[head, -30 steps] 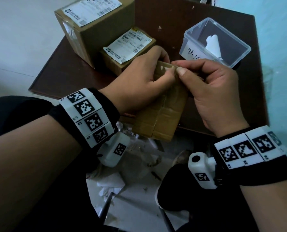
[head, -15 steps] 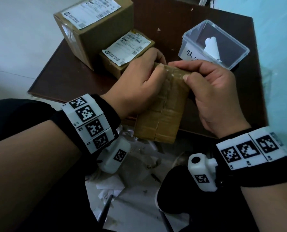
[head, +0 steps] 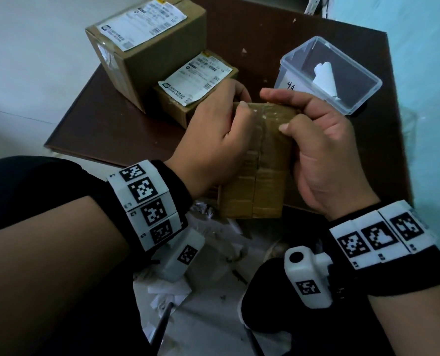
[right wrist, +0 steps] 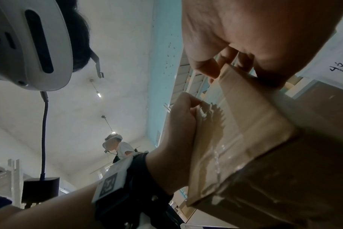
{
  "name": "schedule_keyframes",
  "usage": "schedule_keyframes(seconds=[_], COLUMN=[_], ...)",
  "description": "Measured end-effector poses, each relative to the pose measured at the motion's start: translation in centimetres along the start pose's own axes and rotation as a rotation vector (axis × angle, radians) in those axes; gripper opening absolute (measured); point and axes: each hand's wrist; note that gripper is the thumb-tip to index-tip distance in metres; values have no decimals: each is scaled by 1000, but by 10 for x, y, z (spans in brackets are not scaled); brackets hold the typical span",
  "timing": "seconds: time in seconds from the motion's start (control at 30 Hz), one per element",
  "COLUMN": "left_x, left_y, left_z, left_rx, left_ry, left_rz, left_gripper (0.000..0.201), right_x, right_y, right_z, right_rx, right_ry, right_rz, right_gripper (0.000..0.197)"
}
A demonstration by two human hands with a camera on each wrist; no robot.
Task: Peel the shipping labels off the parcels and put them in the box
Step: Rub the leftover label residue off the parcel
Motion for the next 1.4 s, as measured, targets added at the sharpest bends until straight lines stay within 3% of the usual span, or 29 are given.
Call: schedule_keyframes(seconds=[0.43, 0.63, 0.7, 0.8, 0.9, 0.97, 1.1, 1.4], left_x=[-3, -7, -9, -11, -10, -9, -8, -7], left_y=[4, 3, 3, 2, 1, 0, -2, -4], left_z=[3, 3, 3, 1, -2, -3, -3, -3], left_rx=[-2, 0, 18, 46, 33, 40, 70, 84], left_ry=[-35, -39, -45, -59, -64, -49, -52, -46], left_rz=[48, 80, 86, 96, 90, 56, 19, 4], left_gripper=[23, 18, 17, 17, 19, 21, 22, 20], right_x=[0, 1, 1, 6, 9, 6, 6, 9], right_y=[5, -1, -3, -4, -2, -4, -6, -7], right_z=[4, 2, 0, -3, -1, -1, -4, -4], right_rx=[-52, -79, -127, -152, -98, -68, -38, -27], right_ry=[-25, -209, -182, -100, -122, -143, -63, -64], right_rz=[59, 481, 438, 297, 378, 458, 390, 381], right_gripper=[33, 31, 25, 34, 50, 43, 28, 37])
Point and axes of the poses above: each hand's wrist, its own z-axis away from the middle knuckle, its own y-axis out of the palm, x = y × z, and after that the axes turned 5 degrees about z, right-handed
